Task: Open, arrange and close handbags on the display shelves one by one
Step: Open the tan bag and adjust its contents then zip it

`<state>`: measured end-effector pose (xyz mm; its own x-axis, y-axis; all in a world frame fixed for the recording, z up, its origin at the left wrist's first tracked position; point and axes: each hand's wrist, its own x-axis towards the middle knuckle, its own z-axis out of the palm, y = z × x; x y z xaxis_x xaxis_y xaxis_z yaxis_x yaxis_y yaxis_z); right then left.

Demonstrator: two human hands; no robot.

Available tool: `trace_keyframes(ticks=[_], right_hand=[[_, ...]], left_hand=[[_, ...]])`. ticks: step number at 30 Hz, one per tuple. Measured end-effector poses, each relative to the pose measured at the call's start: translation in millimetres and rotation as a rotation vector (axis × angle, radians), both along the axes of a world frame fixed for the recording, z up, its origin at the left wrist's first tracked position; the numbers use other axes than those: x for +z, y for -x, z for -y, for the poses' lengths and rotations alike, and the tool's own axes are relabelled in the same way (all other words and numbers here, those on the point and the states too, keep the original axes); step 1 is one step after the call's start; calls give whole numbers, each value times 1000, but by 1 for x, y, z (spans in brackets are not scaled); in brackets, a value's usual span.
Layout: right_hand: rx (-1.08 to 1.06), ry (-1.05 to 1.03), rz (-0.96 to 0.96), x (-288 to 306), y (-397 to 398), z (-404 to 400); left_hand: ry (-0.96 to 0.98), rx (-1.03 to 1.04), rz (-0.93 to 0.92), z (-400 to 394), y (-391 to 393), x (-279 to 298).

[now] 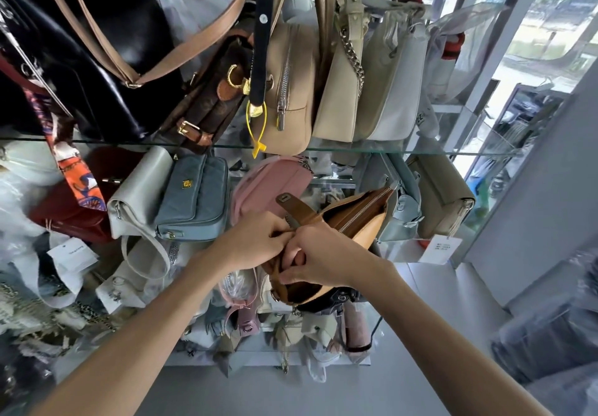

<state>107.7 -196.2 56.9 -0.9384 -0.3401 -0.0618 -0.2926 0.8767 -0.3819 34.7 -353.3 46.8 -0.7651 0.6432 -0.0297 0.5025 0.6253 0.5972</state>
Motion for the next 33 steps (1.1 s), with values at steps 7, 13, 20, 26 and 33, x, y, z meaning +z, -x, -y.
trace_keyframes(ticks=[7, 13, 20, 26, 33], right_hand=[[-123, -25, 12, 5, -3, 10], [-142, -136, 194, 26, -4, 6], [-224, -185, 135, 29, -11, 5], [-223, -225, 101, 25, -11, 5], [-35, -138, 237, 34, -16, -17]], left_hand=[[-19, 7, -5, 1, 0, 7], [-37, 9, -35, -6, -6, 11], [-49, 70, -15, -16, -11, 13], [-109, 87, 28, -19, -16, 19], [-73, 73, 84, -14, -17, 12]])
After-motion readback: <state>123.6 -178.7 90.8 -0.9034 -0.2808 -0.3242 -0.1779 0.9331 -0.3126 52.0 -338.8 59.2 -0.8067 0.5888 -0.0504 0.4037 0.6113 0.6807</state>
